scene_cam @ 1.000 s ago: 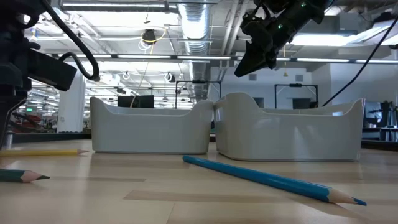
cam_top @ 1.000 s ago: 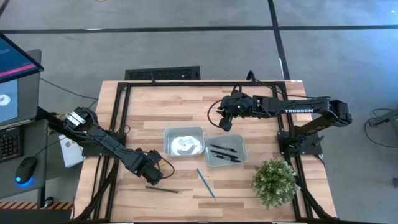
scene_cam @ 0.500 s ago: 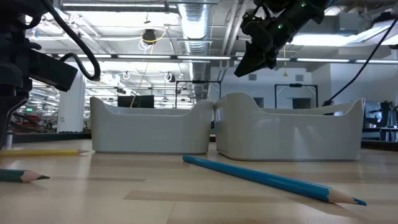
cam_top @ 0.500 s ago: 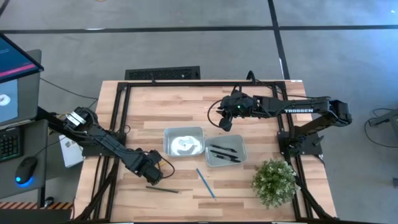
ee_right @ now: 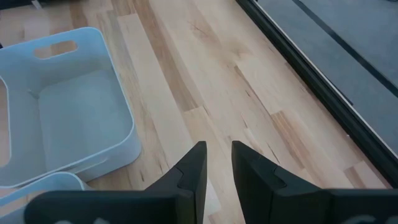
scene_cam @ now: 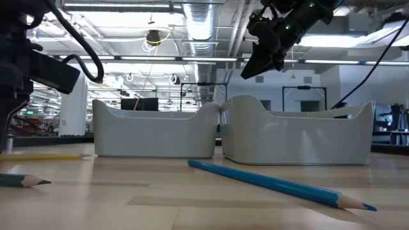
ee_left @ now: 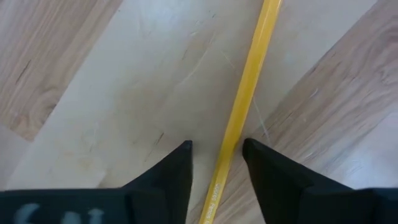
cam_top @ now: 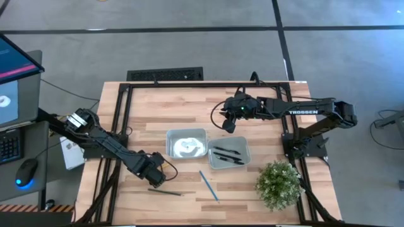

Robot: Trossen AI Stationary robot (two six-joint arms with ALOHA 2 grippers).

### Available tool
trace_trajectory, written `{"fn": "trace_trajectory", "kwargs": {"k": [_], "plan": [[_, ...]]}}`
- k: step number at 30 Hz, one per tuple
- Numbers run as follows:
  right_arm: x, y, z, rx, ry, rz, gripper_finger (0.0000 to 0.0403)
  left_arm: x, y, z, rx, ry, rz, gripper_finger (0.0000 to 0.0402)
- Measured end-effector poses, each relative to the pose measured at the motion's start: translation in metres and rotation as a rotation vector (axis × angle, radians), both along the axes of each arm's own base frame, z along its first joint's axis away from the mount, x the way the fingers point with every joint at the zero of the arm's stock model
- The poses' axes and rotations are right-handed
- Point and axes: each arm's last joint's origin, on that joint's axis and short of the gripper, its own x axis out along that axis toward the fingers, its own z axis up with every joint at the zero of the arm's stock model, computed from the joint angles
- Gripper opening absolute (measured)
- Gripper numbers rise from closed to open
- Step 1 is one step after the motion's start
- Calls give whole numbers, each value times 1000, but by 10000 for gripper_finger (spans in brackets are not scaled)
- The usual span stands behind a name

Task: Sort pens & pencils
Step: Put the yellow pencil into the left gray bin

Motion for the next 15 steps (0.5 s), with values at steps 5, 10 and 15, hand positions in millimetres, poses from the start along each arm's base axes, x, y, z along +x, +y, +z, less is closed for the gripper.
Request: {"fn": "trace_trajectory", "kwargs": {"k": [5,10,15], "plan": [[0,0,0,0,0,0,95,0,-1,0,-5,-4,-1,85],[0,0,0,0,0,0,95,0,-1,0,-4,-5,-2,41],[0,0,0,0,0,0,95,0,0,0,5,-7,-2,10]]}}
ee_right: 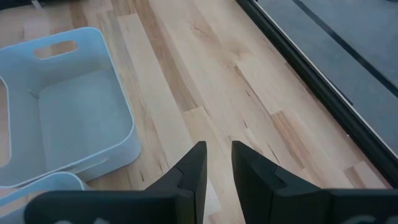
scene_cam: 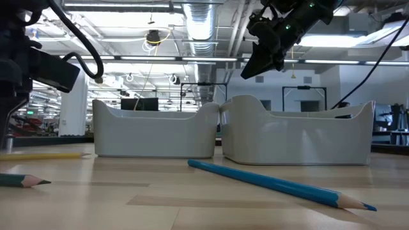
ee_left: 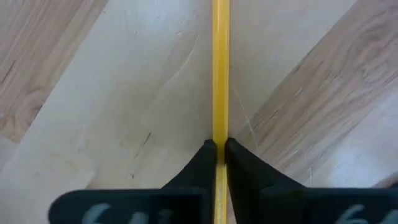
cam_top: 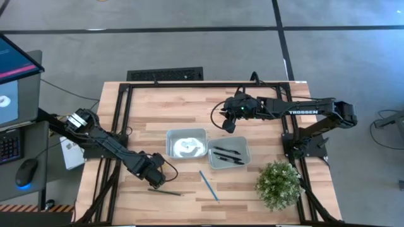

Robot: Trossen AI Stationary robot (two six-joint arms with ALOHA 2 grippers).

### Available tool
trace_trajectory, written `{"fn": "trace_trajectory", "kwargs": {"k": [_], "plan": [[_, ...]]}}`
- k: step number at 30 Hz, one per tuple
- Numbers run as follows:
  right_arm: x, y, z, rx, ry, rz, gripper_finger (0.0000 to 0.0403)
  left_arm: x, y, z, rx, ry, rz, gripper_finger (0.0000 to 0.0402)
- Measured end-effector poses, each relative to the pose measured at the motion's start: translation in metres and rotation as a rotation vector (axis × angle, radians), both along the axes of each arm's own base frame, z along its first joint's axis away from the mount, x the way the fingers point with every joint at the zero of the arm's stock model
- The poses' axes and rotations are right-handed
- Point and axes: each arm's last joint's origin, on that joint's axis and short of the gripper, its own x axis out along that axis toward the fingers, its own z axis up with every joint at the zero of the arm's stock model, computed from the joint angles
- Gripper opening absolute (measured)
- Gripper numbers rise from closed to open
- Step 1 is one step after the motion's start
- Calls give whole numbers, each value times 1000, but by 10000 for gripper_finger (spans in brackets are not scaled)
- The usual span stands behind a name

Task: Sort pens & pencils
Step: Put the yellow pencil into the left gray bin

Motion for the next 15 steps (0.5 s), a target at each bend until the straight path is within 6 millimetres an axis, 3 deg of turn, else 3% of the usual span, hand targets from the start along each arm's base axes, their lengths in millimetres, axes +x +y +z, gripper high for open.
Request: {"fn": "trace_trajectory", "kwargs": {"k": [15], "plan": [[0,0,0,-2,1,2,95,-1,1,2,16,-16,-18,5]]}}
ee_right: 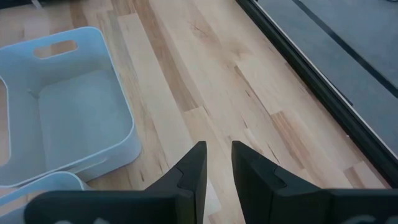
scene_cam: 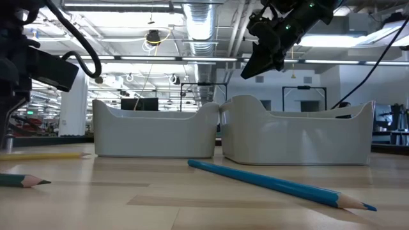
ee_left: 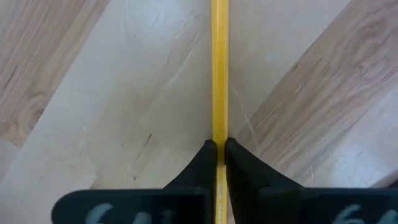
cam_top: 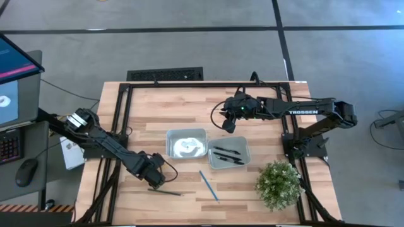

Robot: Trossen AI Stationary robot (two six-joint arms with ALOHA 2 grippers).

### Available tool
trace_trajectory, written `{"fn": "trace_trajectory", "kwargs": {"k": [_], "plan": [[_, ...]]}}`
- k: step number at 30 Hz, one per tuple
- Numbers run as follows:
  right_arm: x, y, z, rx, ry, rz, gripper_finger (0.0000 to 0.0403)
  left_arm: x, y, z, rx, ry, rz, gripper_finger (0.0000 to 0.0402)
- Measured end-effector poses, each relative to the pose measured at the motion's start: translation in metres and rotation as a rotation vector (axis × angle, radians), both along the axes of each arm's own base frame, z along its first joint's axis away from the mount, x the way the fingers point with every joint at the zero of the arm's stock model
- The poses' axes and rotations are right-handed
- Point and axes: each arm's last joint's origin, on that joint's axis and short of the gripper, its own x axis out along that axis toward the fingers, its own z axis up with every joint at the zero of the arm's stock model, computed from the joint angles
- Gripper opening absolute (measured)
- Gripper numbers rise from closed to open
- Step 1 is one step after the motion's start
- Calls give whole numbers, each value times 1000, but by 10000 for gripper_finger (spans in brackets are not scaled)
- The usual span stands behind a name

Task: Sort pens & pencils
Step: Put the yellow pencil into the left gray bin

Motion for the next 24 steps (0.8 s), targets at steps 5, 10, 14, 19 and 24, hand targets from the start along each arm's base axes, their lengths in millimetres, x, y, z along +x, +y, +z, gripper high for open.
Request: {"fn": "trace_trajectory", "kwargs": {"k": [5,10,14,19,24], "plan": [[0,0,0,-1,0,1,95,-4,4,12,18,-61,-16,7],[0,0,0,-1,0,1,95,-5,7,33,11,-178,-73,5],[0,0,1,0,3,0,95,-11,12,50,-13,-239,-69,5],[3,-1,11,-9,-21,4,95,-17,19,70,13,-347,-104,3],[6,-1,21,-16,-53,5,95,-20,29,86,59,-448,-165,2]]}}
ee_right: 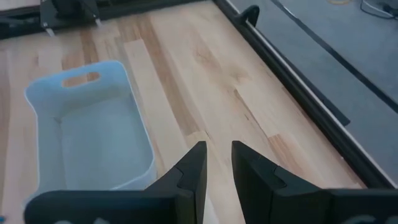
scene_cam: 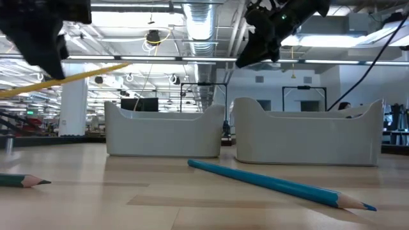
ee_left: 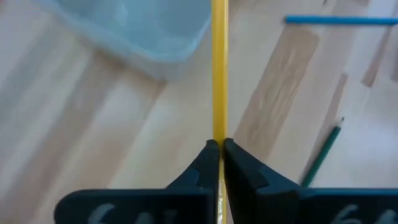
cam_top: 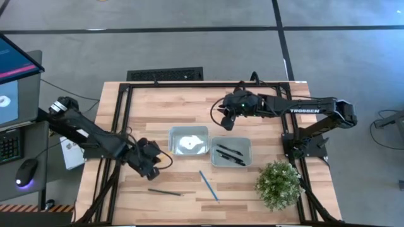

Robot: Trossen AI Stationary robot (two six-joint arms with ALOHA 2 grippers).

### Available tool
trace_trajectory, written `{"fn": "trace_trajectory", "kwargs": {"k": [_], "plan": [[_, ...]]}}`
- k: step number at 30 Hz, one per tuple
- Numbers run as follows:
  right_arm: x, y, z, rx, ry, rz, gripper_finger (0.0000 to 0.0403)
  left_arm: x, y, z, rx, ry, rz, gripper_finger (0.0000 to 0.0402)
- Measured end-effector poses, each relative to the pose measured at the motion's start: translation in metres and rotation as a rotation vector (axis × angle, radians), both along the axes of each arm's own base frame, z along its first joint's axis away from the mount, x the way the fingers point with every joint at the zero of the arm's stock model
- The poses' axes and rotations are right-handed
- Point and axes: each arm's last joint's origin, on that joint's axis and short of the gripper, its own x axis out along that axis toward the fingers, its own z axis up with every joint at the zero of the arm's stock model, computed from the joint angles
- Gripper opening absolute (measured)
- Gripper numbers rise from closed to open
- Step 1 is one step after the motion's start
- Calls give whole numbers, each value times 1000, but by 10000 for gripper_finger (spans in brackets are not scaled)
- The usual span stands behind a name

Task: Sort pens & pencils
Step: Put the yellow pencil into the left gray bin

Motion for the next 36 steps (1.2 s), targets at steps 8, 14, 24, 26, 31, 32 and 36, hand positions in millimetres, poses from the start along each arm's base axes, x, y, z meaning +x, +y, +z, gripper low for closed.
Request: {"fn": "trace_trajectory", "kwargs": {"k": [8,14,24,26,31,32,36], "plan": [[1,0,5,-3,-15,0,95,13,35,16,174,-100,-71,1],[1,0,5,-2,-15,-1,95,35,65,24,229,-193,-172,1],[1,0,5,-1,-12,-1,95,46,99,29,193,-258,-153,0],[1,0,5,-1,-12,-1,95,49,105,30,163,-291,-116,0],[1,0,5,-1,-12,-1,95,58,113,34,85,-369,-136,0],[1,0,5,-1,-12,-1,95,57,114,32,81,-355,-142,0],[1,0,4,1,-4,-1,95,61,116,22,80,-296,-143,0]]}}
